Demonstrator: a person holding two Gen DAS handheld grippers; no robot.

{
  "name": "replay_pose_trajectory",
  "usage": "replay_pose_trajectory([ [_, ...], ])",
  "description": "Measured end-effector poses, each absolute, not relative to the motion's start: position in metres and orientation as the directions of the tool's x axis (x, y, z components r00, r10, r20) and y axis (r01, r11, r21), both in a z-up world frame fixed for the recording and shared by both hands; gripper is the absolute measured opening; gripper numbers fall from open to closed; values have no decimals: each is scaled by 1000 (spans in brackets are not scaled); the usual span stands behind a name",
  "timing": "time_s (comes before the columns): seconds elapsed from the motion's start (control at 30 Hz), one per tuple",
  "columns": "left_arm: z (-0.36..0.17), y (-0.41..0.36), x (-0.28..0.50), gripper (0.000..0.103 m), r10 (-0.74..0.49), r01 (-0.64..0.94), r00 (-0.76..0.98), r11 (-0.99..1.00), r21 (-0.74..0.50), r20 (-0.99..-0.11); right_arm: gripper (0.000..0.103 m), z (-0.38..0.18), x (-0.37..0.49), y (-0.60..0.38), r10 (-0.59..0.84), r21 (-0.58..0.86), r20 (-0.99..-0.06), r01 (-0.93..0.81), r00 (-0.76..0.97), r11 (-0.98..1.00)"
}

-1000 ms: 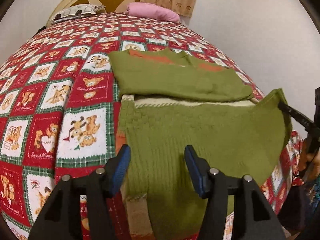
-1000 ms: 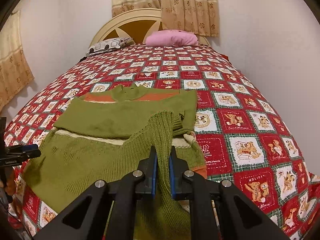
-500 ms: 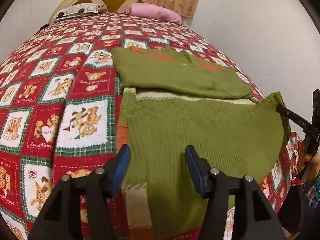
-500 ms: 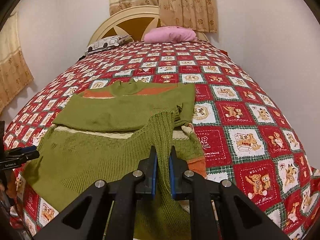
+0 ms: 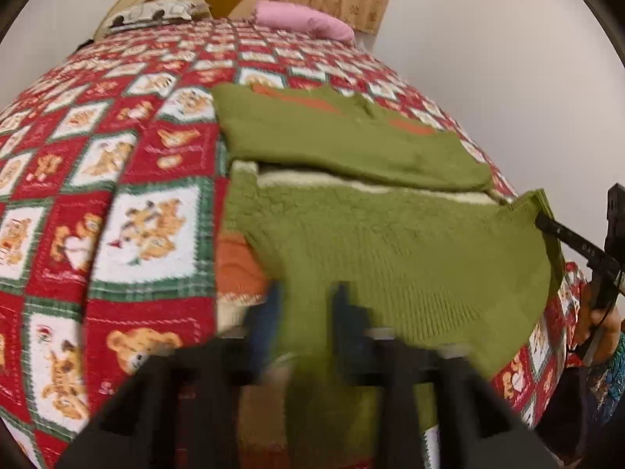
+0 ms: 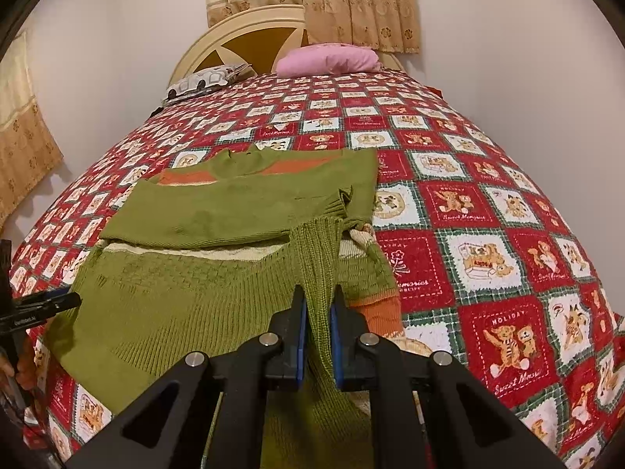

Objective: Fold small clothes

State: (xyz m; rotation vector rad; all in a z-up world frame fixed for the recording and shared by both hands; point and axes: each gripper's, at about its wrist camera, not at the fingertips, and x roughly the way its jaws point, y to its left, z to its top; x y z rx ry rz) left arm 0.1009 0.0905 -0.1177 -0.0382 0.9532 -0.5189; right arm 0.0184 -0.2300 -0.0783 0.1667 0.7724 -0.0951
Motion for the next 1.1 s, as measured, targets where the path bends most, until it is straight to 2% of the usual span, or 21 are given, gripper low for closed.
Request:
replay_pose_trajectory([
  [0.37,-108,92,104,11,-448,360,491,885,-294,-747,10,-81,17,-231,-39,106,-709,161,705,981],
  [0.67,-60,92,136,11,-484,353,549,873,-336,-681,10,-34,33,-228,-58,59,-633,123,772,991],
  [0.83,-45,87,182,11,-464,313,585,886,-342,-666,10,-15,75,-230,-81,12,-605,111,792,994],
  [1.1,-36,66,259,11,-412,261,647,910,-322,-641,10,-10,180,-231,-209,-162,-571,141,794,977],
])
